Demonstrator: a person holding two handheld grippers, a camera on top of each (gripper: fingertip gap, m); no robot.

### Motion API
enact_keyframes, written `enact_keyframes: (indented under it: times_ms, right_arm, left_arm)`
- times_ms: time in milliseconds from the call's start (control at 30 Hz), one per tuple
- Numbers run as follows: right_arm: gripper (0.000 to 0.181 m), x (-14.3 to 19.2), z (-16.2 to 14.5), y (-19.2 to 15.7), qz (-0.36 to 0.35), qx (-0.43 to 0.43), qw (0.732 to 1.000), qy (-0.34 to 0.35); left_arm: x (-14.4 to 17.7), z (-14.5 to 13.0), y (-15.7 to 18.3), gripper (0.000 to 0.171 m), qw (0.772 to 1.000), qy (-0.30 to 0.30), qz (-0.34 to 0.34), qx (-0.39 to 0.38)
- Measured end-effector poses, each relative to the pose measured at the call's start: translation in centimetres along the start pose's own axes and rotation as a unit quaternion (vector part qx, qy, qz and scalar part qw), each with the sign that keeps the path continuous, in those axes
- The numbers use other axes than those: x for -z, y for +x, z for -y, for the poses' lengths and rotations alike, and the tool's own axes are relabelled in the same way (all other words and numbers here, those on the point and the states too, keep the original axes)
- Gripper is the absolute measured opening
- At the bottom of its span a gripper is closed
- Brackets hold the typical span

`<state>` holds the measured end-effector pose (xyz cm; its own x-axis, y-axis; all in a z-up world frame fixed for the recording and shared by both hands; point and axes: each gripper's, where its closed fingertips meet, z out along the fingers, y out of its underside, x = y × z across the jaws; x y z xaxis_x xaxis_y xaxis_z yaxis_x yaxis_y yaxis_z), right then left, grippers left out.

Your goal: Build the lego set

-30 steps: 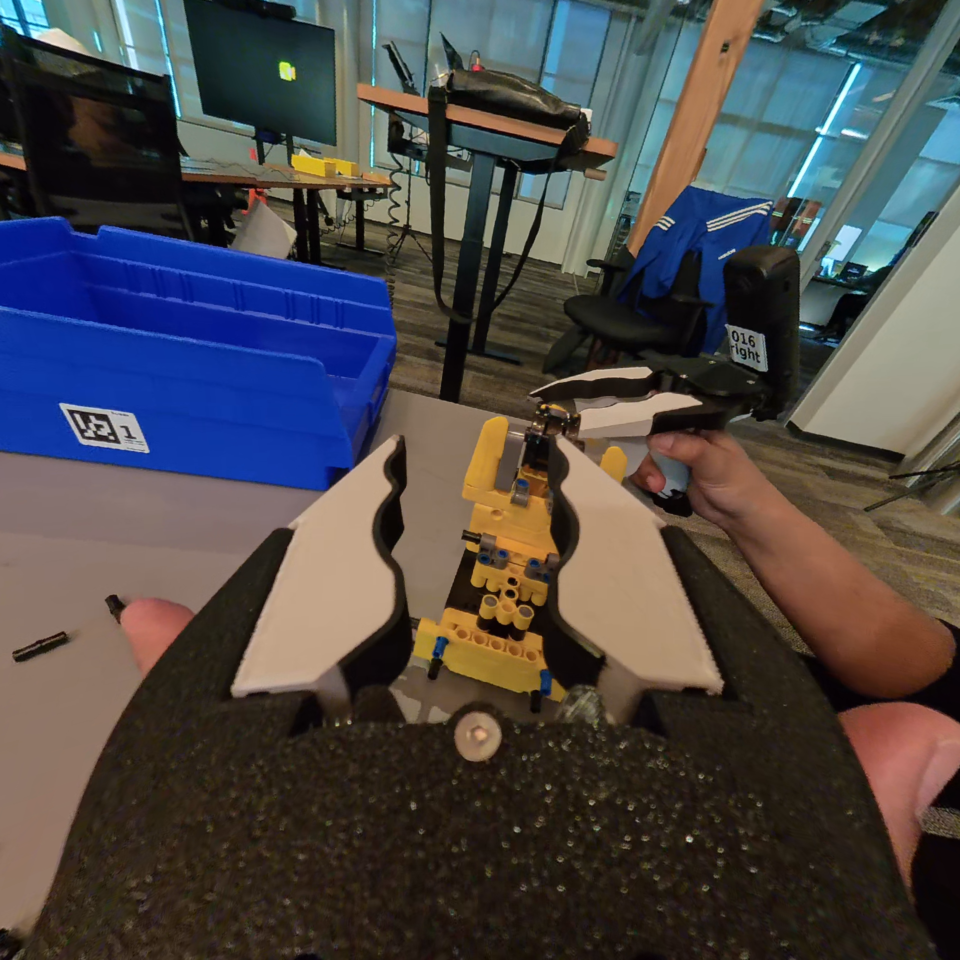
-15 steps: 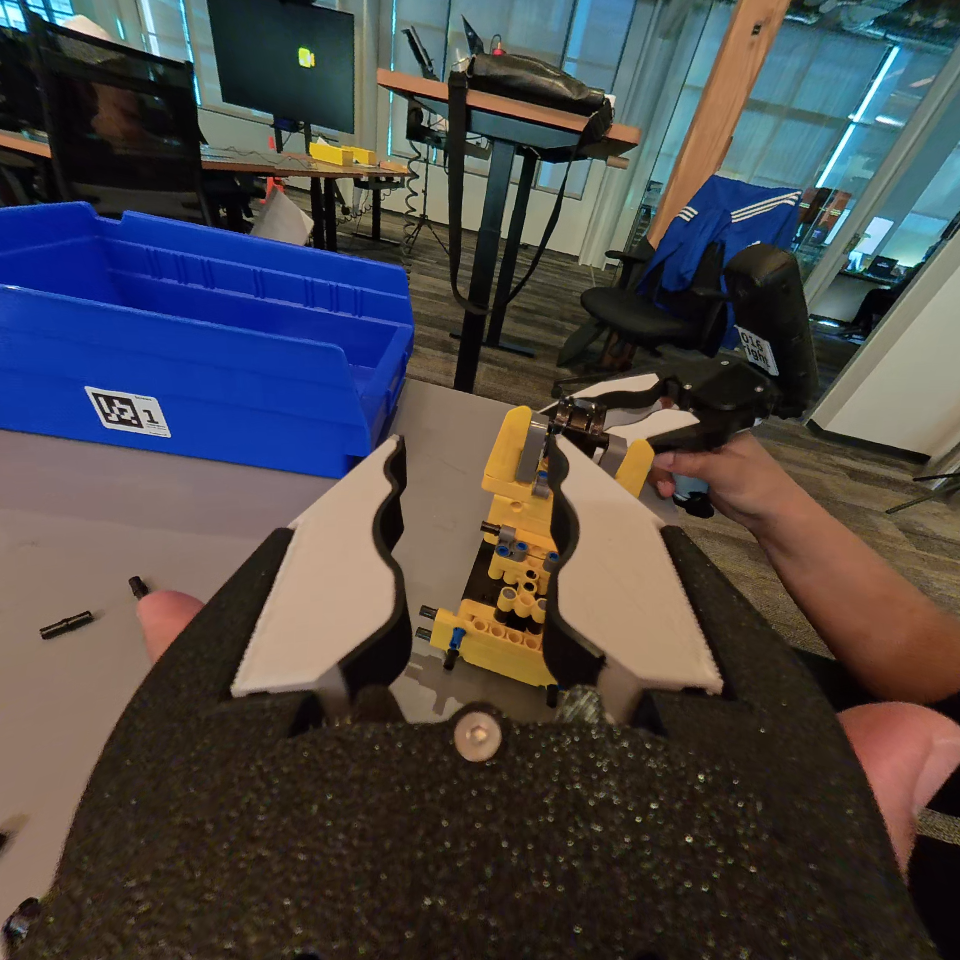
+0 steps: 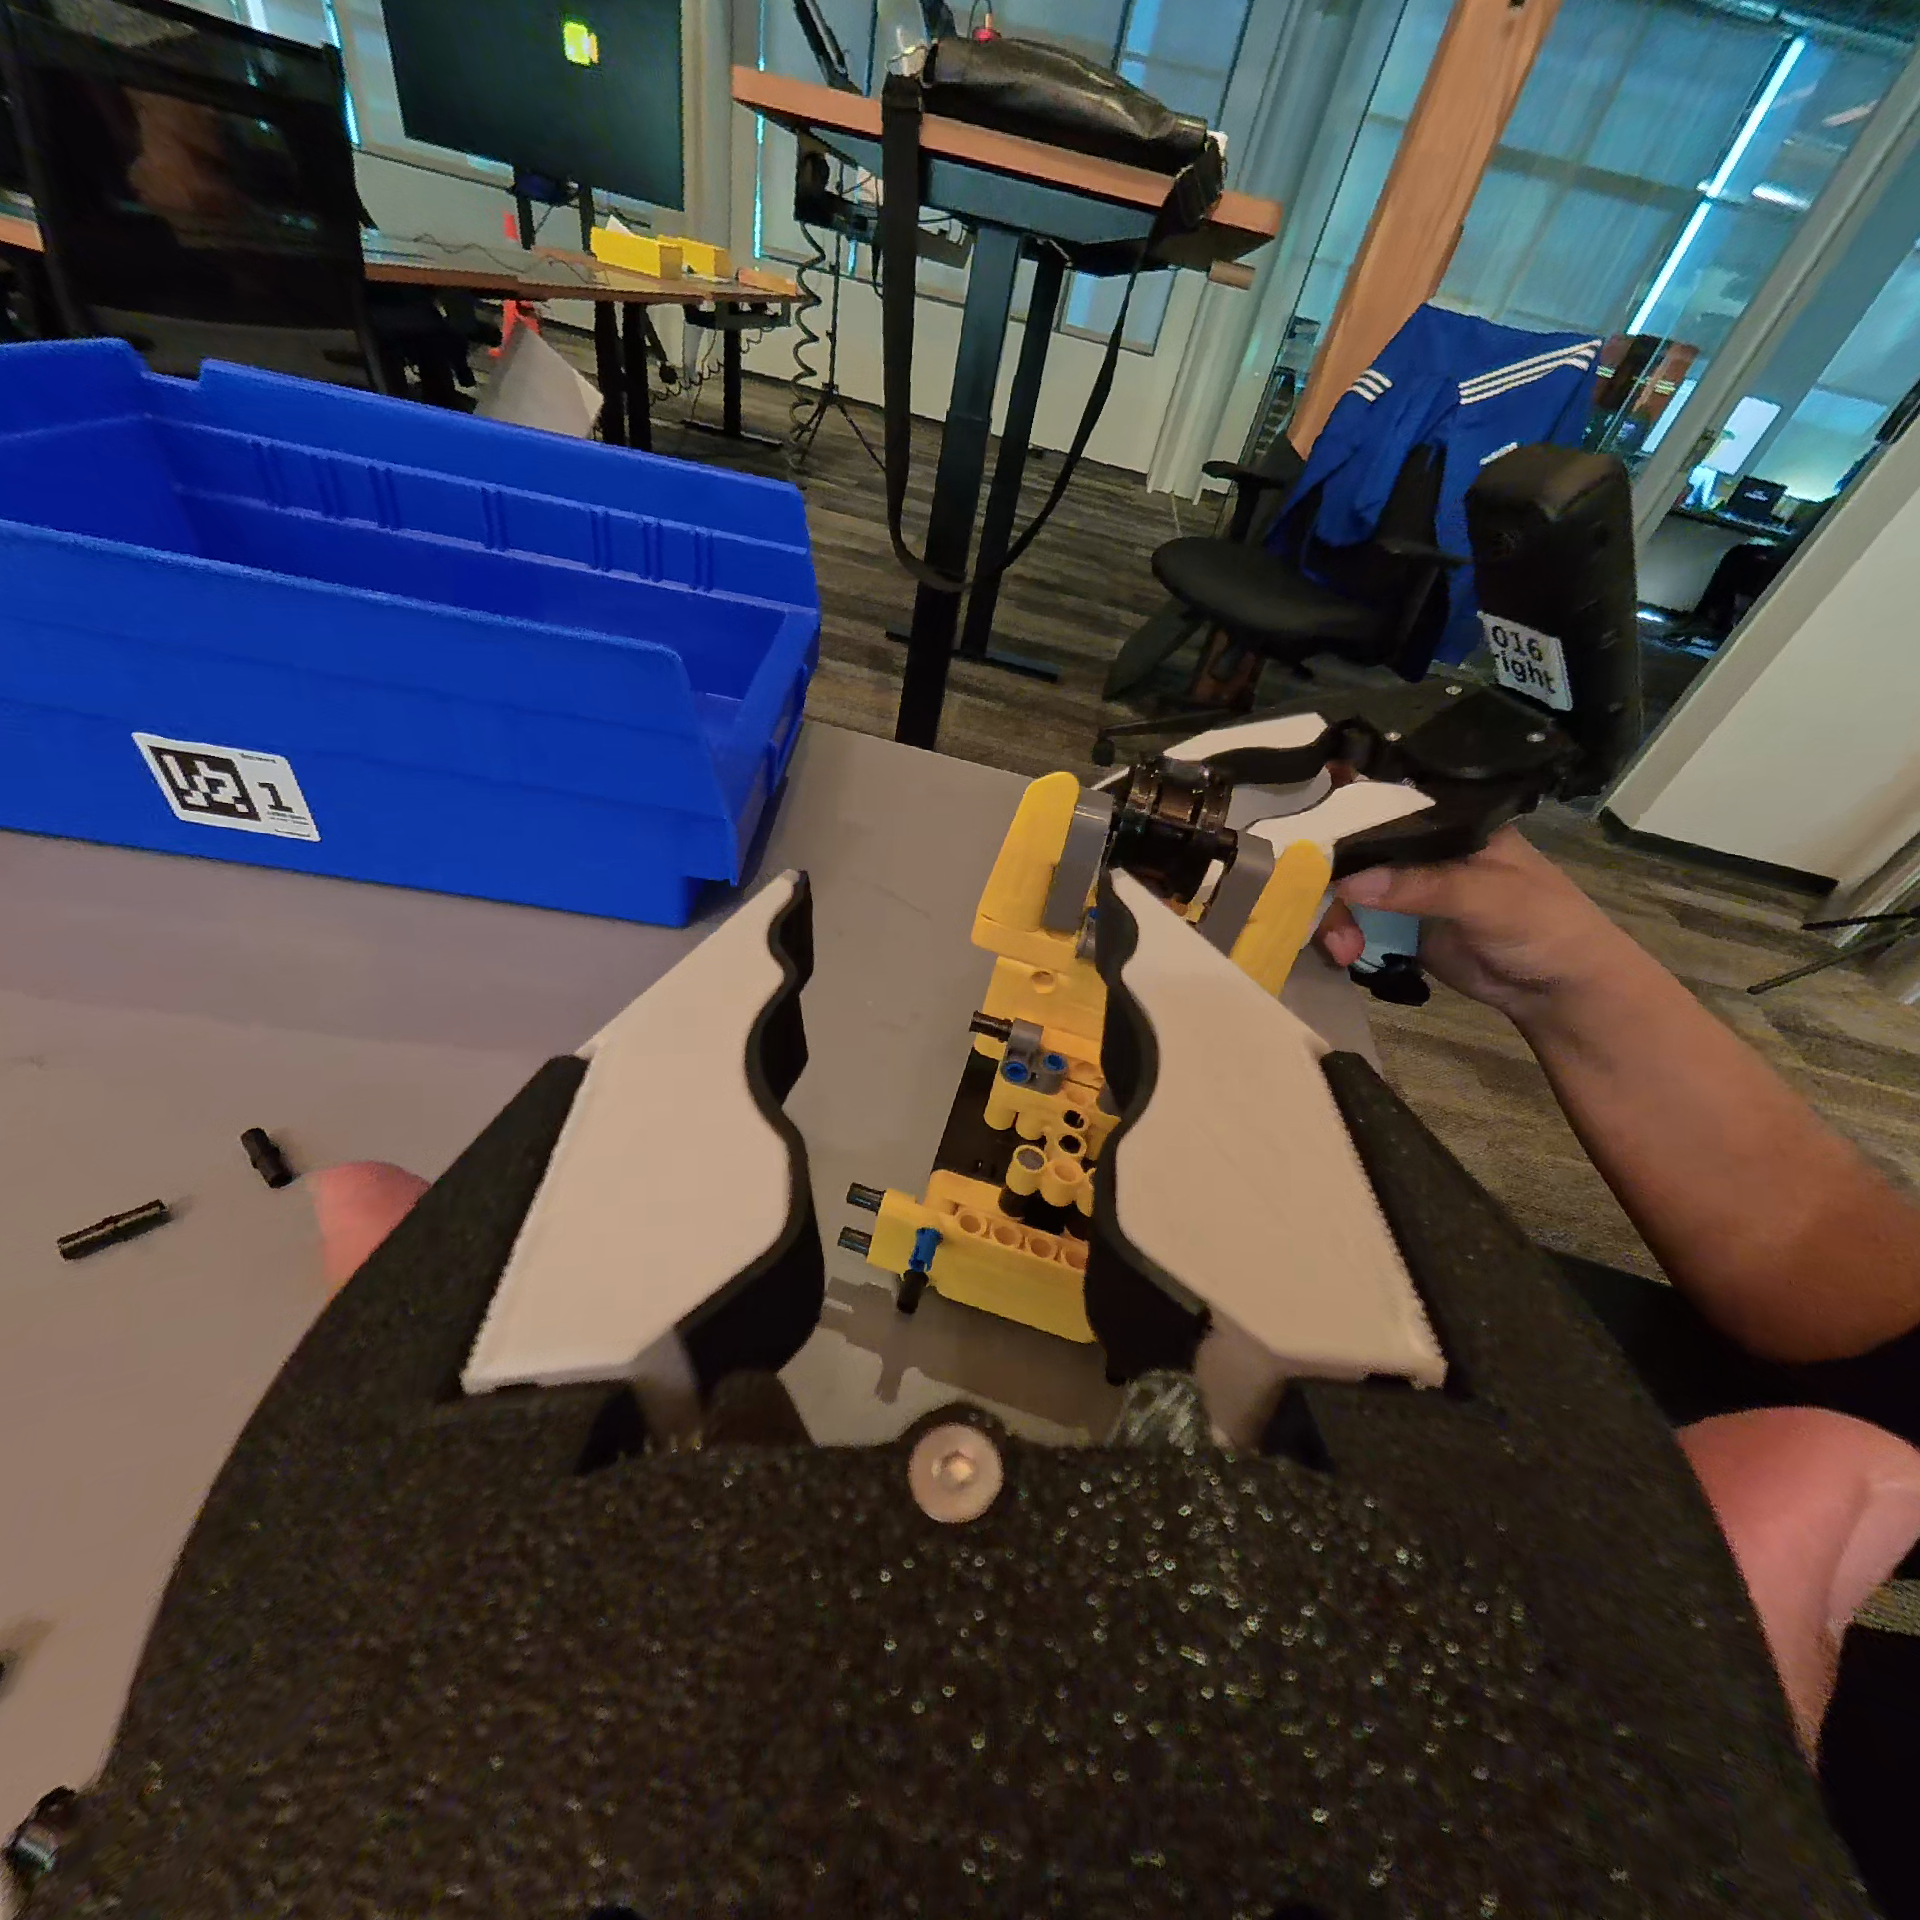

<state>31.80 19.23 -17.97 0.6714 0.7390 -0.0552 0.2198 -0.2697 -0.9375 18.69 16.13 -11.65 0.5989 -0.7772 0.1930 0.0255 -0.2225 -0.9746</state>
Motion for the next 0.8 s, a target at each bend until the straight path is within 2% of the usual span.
enact_keyframes:
  times_ms: [100,167,233,333,467,633,700,800]
  right_arm:
    - [0.063,0.8,1.5,-0.9,0.007,0.022,0.999,0.032]
    - [0.063,1.7,3.3,-2.7,0.028,0.042,0.997,0.06]
    - [0.063,2.3,4.0,-5.2,0.072,0.057,0.994,0.058]
    - [0.063,2.3,2.6,-8.1,0.122,0.099,0.988,0.005]
    - [0.063,0.9,0.7,-7.9,0.087,0.17,0.981,-0.037]
    - [0.063,-0.8,-1.4,-7.5,0.081,0.164,0.98,-0.081]
    - [0.069,-1.3,-2.0,-7.6,0.078,0.159,0.979,-0.098]
    - [0.076,-1.9,-2.7,-7.6,0.072,0.162,0.977,-0.114]
  left_arm:
    - [-0.1,-0.4,0.1,0.054,1.0,-0.011,-0.006,0.0]
    - [-0.2,-0.8,0.3,0.054,1.0,-0.021,-0.01,-0.004]
    - [-0.3,-1.1,0.4,0.054,0.999,-0.029,-0.014,-0.006]
    - [-0.3,-1.1,0.3,0.054,1.0,-0.028,-0.011,-0.003]
    - [-0.5,-1.5,0.5,0.054,0.999,-0.046,-0.016,0.013]
    - [-1.0,-2.8,0.9,0.054,0.996,-0.084,-0.011,-0.023]
    - [-1.0,-3.1,1.2,0.054,0.995,-0.095,-0.016,-0.033]
    - [-0.9,-4.0,2.4,0.054,0.99,-0.123,-0.056,-0.033]
